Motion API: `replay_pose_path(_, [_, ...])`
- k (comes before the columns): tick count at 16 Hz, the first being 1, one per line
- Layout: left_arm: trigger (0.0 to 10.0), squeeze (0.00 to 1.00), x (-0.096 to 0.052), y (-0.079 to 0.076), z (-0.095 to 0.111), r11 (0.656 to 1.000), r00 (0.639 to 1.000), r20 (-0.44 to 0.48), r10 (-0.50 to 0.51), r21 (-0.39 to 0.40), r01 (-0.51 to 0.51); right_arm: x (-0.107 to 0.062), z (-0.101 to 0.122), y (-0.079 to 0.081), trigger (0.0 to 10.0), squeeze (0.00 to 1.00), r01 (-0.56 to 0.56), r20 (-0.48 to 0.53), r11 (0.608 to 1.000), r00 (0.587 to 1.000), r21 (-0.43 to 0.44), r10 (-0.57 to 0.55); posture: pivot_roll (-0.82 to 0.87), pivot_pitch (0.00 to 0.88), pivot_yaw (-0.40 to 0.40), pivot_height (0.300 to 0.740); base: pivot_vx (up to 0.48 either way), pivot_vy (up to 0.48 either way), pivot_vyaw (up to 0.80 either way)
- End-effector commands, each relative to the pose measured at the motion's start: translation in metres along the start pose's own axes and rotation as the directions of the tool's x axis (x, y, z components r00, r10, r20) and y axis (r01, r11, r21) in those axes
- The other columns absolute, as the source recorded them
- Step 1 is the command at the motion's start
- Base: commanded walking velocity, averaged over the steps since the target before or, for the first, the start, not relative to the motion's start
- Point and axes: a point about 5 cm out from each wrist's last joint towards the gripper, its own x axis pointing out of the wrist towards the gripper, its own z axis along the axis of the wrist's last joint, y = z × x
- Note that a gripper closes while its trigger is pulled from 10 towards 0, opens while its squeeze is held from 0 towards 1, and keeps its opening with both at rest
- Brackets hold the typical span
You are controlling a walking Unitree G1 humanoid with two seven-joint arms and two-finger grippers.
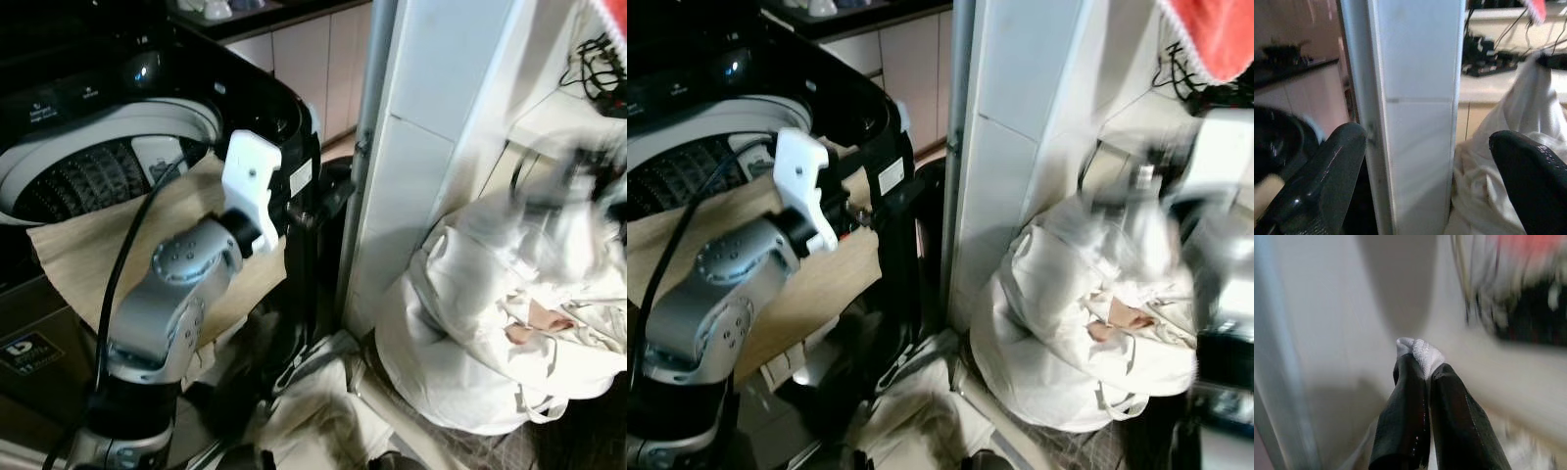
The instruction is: Clothes washing
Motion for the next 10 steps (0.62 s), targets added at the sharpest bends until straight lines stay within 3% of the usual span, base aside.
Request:
replay_pose_path(1, [10.0,0.0,0.004,0.002,0.01,1.0,0.999,0.047,0.003,-0.001,-0.003,-0.001,0.036,0.005,0.0,0.0,-0.085,0.111,0.991,0.991,0.105,0.073,-0.04,0.0,0.015,0.74,0.0,0.0,0.0])
replay_pose_path(2, [10.0,0.0,0.007,0.002,0.016,1.0,0.998,0.07,-0.005,-0.01,0.006,-0.002,0.056,0.01,0.0,0.0,-0.15,0.174,0.977,0.977,0.149,0.123,-0.04,0.0,0.014,0.74,0.0,0.0,0.0])
replay_pose_path(3, [10.0,1.0,0.012,0.002,0.025,1.0,0.994,0.108,-0.015,-0.014,0.017,-0.005,0.075,0.018,0.0,0.0,-0.247,0.231,0.949,0.952,0.195,0.201,-0.04,0.0,0.008,0.74,0.0,0.0,0.0])
replay_pose_path(7, [10.0,1.0,0.036,-0.009,0.06,0.993,0.966,0.241,-0.099,-0.031,0.11,-0.011,0.104,0.062,0.0,0.0,-0.554,0.293,0.802,0.823,0.224,0.487,-0.04,0.0,-0.012,0.74,0.0,0.0,0.0])
replay_pose_path(8, [10.0,1.0,0.041,-0.013,0.064,0.991,0.959,0.259,-0.115,-0.034,0.129,-0.014,0.11,0.076,0.0,0.0,-0.624,0.312,0.742,0.775,0.246,0.549,-0.04,0.0,-0.014,0.74,0.0,0.0,0.0])
replay_pose_path(9, [10.0,1.0,0.042,-0.015,0.065,0.99,0.956,0.267,-0.12,-0.04,0.135,-0.016,0.113,0.084,0.0,0.0,-0.659,0.321,0.709,0.748,0.253,0.581,-0.04,0.0,-0.014,0.74,0.0,0.0,0.0])
replay_pose_path(10, [10.0,1.0,0.046,-0.019,0.067,0.987,0.951,0.281,-0.126,-0.057,0.147,-0.021,0.114,0.101,0.0,0.0,-0.728,0.322,0.637,0.684,0.253,0.654,-0.05,0.0,-0.016,0.74,0.0,0.0,0.0])
